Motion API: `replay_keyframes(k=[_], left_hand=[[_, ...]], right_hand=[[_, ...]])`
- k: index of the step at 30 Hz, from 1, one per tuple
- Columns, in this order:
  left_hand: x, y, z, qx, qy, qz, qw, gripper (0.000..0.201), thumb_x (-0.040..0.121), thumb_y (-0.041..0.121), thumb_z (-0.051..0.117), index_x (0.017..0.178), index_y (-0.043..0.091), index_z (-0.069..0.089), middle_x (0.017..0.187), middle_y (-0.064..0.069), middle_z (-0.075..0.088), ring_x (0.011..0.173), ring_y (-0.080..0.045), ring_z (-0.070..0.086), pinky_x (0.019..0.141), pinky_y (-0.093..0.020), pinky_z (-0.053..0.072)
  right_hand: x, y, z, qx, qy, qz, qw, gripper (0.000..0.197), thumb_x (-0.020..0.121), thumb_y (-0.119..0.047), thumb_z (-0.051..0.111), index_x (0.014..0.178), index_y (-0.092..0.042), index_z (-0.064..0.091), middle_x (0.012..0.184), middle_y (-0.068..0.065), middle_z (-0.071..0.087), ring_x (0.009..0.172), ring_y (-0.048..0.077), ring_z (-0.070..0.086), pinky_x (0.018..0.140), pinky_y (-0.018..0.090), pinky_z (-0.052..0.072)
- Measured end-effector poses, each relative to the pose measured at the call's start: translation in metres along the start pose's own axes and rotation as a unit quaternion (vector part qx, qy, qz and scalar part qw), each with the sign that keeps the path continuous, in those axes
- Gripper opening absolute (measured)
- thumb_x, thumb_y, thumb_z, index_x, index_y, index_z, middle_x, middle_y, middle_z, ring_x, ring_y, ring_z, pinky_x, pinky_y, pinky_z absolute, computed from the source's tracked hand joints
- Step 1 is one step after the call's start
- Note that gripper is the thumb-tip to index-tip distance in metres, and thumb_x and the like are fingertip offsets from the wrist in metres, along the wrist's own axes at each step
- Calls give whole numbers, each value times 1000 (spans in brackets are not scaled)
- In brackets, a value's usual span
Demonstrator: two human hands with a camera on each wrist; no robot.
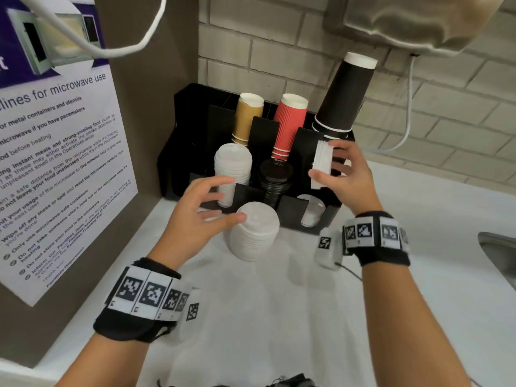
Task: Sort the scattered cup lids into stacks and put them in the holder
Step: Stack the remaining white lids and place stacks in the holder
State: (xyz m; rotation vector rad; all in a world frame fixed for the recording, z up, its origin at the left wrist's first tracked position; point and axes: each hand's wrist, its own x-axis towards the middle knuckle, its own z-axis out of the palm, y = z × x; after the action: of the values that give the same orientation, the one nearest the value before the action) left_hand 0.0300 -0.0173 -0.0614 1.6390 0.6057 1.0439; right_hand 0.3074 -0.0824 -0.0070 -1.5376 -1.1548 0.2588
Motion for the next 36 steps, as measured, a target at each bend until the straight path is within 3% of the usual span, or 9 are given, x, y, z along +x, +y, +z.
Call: replay_keyframes(k=[2, 4, 6, 9, 12, 18, 30, 34, 36], left_hand=[[-1, -3, -6, 9, 18, 4, 1000, 50, 65, 35, 77, 112, 38, 61, 125, 7, 53, 106, 0, 58, 80, -18, 53], [-1, -5, -10, 12, 32, 6, 999, 41, 70, 31, 75, 109, 36, 62, 123, 6, 55, 103, -1, 59, 77, -13, 50], [-1, -8, -12, 15, 45, 9, 999, 36, 77, 22, 75, 107, 36, 63, 122, 5, 57, 101, -1, 60, 76, -11, 49], [0, -10, -11, 22, 57, 14, 998, 34, 81, 14, 74, 104, 36, 63, 119, 7, 58, 99, -1, 60, 74, -9, 48], [-1, -10, -10, 18, 60, 17, 998, 33, 81, 12, 74, 103, 35, 63, 115, 9, 58, 97, -1, 61, 74, -9, 48], [-3, -12, -10, 19, 61, 15, 998, 33, 81, 13, 74, 104, 34, 64, 113, 10, 58, 97, -3, 61, 74, -9, 48], [-6, -10, -11, 28, 65, 11, 997, 32, 81, 14, 74, 104, 35, 64, 111, 13, 57, 98, -2, 60, 73, -9, 48], [-6, -7, -12, 35, 65, 12, 997, 32, 82, 13, 74, 104, 35, 63, 112, 11, 57, 98, -1, 60, 73, -8, 47], [-7, -6, -13, 35, 69, 10, 997, 31, 83, 14, 73, 104, 34, 64, 111, 12, 56, 97, 0, 60, 72, -8, 47]], right_hand=[[16, 18, -11, -107, -46, 12, 993, 60, 67, -15, 86, 115, -28, 53, 119, -3, 57, 106, 15, 59, 76, 16, 49], [28, 33, -17, -211, -108, 30, 971, 63, 65, -15, 87, 117, -26, 53, 124, 5, 53, 111, 24, 55, 87, 31, 49], [35, 42, -16, -315, -181, 43, 931, 66, 64, -20, 86, 120, -28, 51, 123, 6, 49, 113, 29, 51, 97, 44, 43], [40, 47, -3, -462, -266, 40, 845, 70, 65, -33, 82, 125, -32, 46, 119, 2, 45, 107, 28, 50, 92, 41, 29], [42, 50, 13, -557, -301, 34, 773, 73, 65, -38, 78, 128, -29, 42, 111, 0, 43, 99, 30, 56, 94, 49, 28], [40, 58, 23, -611, -321, 37, 723, 78, 64, -41, 75, 132, -31, 39, 115, -2, 45, 102, 29, 57, 98, 56, 22], [18, 59, 31, -655, -276, 18, 703, 64, 62, -43, 73, 117, -19, 51, 92, -6, 55, 94, 23, 57, 101, 59, 23], [17, 47, 28, -645, -337, 61, 683, 73, 69, -39, 75, 131, -17, 43, 114, -1, 60, 109, 23, 56, 105, 69, 11], [17, 34, 25, -617, -321, 60, 716, 60, 73, -27, 72, 128, -16, 48, 123, 1, 54, 114, 24, 52, 104, 71, 12]])
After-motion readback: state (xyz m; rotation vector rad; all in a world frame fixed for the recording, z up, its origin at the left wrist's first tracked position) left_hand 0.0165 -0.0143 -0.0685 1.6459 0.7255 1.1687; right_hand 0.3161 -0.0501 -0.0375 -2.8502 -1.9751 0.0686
